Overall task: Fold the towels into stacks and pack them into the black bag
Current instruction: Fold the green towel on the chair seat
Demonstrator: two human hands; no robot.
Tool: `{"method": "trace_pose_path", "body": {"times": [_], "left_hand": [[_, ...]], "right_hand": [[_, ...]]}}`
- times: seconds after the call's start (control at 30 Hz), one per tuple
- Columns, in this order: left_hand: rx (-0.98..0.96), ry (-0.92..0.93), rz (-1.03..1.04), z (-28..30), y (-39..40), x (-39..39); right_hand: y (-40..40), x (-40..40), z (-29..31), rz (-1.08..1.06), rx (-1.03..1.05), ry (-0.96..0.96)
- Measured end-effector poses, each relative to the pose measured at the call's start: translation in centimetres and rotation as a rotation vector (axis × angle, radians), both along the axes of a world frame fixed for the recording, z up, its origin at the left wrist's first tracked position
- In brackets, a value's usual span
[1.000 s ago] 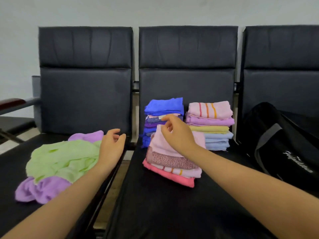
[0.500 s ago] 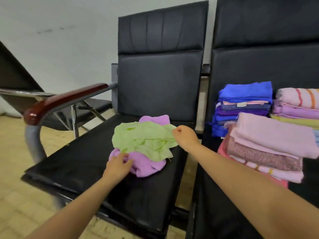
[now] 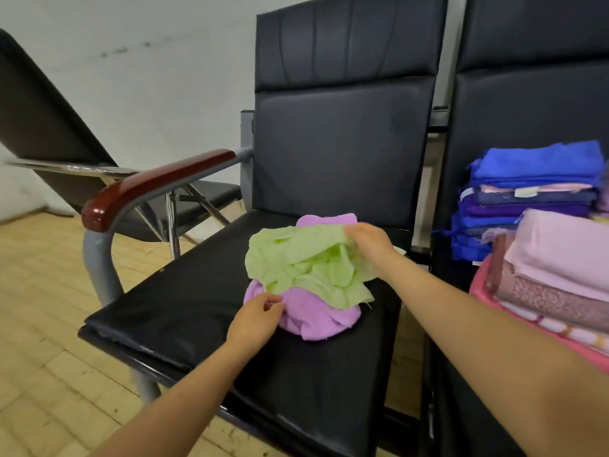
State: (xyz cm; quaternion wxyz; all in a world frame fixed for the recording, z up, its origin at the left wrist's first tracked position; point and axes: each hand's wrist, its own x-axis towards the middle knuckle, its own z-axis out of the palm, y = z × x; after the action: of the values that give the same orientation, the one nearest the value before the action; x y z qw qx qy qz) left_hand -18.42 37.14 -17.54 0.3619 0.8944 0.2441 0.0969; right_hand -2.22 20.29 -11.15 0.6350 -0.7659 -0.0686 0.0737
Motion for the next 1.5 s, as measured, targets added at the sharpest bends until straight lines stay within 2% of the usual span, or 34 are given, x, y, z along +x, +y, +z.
{"method": "trace_pose_path", "body": {"times": [0.07,0.13,0.17,0.3,0.4,0.5,0.63,0.67,0.7,0.77,0.8,0.9,1.0,1.07,1.13,1.27,1.33,1.37,1.47,1.5], "left_hand": [[-0.015,-0.030,-0.004,0.2,-0.1,-0.2],[-0.021,-0.075,0.008,0.3,-0.2,-0.4],[-0.041,-0.105,0.023,0.5,-0.3,-0.5],[-0.338,-0.218,0.127,1.5,-0.9,-1.0],[-0.614,-0.261,0.212,2.9,-2.6,-0.9],[-0.850,-0.201,0.211,4.2,-5.0,-0.9],[-0.925,-0.227,0.239,4.4,-6.0,-1.0],[-0.841,-0.260,0.261,4.2,-5.7,-0.9],[-0.674,-0.275,0.277,3.9,-5.2,-0.6],[-0.242,-0.253,0.272,3.4,-3.7,-0.1],[-0.088,-0.247,0.236,3.4,-3.0,0.1],[0.154,-0.175,0.037,3.6,-1.2,1.4],[0.396,-0.013,-0.132,2.7,-0.6,2.5],[0.347,-0.046,-0.166,2.0,-0.5,2.8],[0.176,-0.111,-0.153,2.4,-0.6,2.6],[-0.205,-0.406,0.052,5.5,-0.3,1.5],[-0.399,-0.538,0.171,7.5,-0.4,0.5],[-0.523,-0.591,0.228,8.6,-0.4,0.1],[-0.849,-0.732,0.334,11.3,-0.5,-1.7],[-0.915,-0.758,0.349,11.9,-0.7,-2.5]], "right_hand": [[-0.6,-1.1,3.2,0.065,0.289,0.058],[-1.4,-2.5,6.1,0.218,0.641,0.207],[-1.8,-3.3,7.2,0.265,0.749,0.275],[-2.9,-5.6,8.1,0.341,0.750,0.366],[-3.6,-6.4,7.5,0.277,0.699,0.368],[-4.4,-7.4,5.5,0.219,0.532,0.342],[-6.0,-9.1,1.2,0.250,0.124,0.342],[-6.4,-9.3,0.5,0.263,0.007,0.311],[-6.5,-9.6,0.2,0.252,-0.087,0.271],[-6.6,-9.6,-0.1,0.185,-0.195,0.171],[-6.6,-9.5,-0.1,0.164,-0.281,0.091],[-7.2,-9.2,-1.2,0.136,-0.585,-0.126],[-7.7,-8.8,-2.9,0.131,-0.675,-0.078],[-7.7,-8.8,-3.3,0.143,-0.654,-0.033],[-7.7,-8.5,-3.1,0.147,-0.692,-0.054],[-8.3,-7.2,-1.1,0.103,-0.908,-0.146],[-7.9,-6.5,0.1,0.073,-0.792,-0.148],[-7.4,-6.1,0.9,0.043,-0.607,-0.104],[-5.8,-4.6,3.2,-0.029,0.153,0.165],[-5.4,-4.1,3.6,-0.017,0.317,0.227]]}}
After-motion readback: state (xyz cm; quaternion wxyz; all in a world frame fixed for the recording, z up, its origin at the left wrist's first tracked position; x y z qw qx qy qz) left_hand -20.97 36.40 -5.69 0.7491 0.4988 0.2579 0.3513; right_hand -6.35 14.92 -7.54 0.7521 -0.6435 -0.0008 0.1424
